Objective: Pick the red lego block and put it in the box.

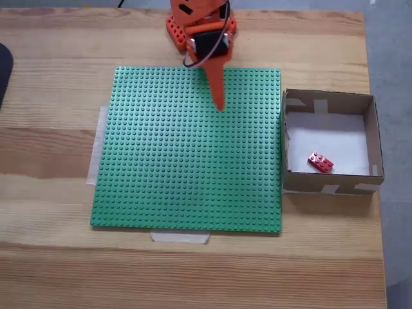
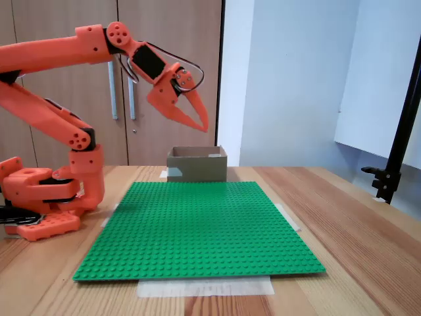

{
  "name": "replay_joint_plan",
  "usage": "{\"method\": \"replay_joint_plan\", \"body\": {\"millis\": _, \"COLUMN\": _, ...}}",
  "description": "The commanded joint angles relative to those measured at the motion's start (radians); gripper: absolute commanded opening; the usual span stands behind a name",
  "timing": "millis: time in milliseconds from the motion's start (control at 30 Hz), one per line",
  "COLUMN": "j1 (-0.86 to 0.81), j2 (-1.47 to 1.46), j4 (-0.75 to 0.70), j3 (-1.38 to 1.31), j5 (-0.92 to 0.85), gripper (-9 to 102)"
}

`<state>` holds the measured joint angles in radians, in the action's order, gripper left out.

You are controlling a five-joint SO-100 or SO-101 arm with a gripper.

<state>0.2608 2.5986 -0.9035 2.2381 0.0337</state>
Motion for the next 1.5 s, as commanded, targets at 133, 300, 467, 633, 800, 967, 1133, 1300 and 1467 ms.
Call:
{"method": "replay_joint_plan", "body": {"millis": 133, "j1": -0.074, "j2": 0.163, "j4": 0.058, "j3": 0.138, "j5": -0.025, "gripper": -1}}
{"method": "replay_joint_plan", "body": {"millis": 300, "j1": -0.14, "j2": 0.21, "j4": 0.101, "j3": 0.238, "j5": -0.011, "gripper": -1}}
{"method": "replay_joint_plan", "body": {"millis": 467, "j1": -0.187, "j2": 0.236, "j4": 0.147, "j3": 0.341, "j5": -0.026, "gripper": -1}}
{"method": "replay_joint_plan", "body": {"millis": 633, "j1": -0.21, "j2": 0.252, "j4": 0.199, "j3": 0.431, "j5": -0.041, "gripper": -1}}
{"method": "replay_joint_plan", "body": {"millis": 800, "j1": -0.219, "j2": 0.268, "j4": 0.216, "j3": 0.502, "j5": -0.061, "gripper": -1}}
{"method": "replay_joint_plan", "body": {"millis": 967, "j1": -0.221, "j2": 0.275, "j4": 0.219, "j3": 0.551, "j5": -0.06, "gripper": -1}}
{"method": "replay_joint_plan", "body": {"millis": 1133, "j1": -0.221, "j2": 0.341, "j4": 0.233, "j3": 0.624, "j5": -0.072, "gripper": -1}}
{"method": "replay_joint_plan", "body": {"millis": 1300, "j1": -0.207, "j2": 0.617, "j4": 0.143, "j3": 0.752, "j5": -0.123, "gripper": -1}}
{"method": "replay_joint_plan", "body": {"millis": 1467, "j1": -0.21, "j2": 0.626, "j4": 0.078, "j3": 0.784, "j5": -0.173, "gripper": -1}}
